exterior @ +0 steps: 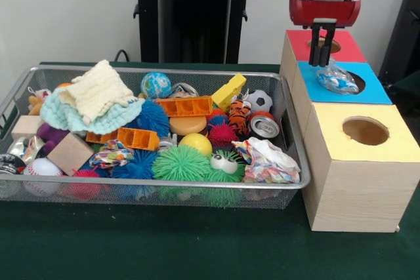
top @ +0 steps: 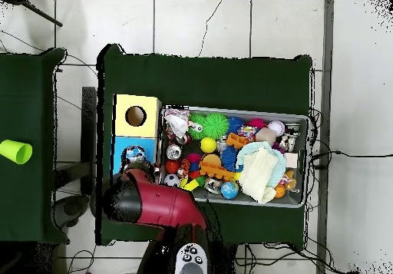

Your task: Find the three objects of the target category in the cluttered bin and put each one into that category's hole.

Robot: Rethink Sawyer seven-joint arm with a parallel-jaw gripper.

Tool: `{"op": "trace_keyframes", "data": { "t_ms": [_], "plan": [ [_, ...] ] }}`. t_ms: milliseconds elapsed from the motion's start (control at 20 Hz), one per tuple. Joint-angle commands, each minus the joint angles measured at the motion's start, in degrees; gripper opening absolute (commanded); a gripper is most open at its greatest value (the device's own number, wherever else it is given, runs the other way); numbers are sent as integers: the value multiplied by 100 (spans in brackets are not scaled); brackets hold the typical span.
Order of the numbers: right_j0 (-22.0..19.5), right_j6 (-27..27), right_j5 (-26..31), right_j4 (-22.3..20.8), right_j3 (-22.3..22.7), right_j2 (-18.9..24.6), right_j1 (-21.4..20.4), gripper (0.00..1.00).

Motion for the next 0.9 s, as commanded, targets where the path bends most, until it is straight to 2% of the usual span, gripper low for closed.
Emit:
{"op": "trace_keyframes", "data": {
  "t_ms": [50,900],
  "plan": [
    [-7,1243,-27,154,20,365,163,0],
    [280,1389,166,309,-107,191,182,0]
  ]
}}
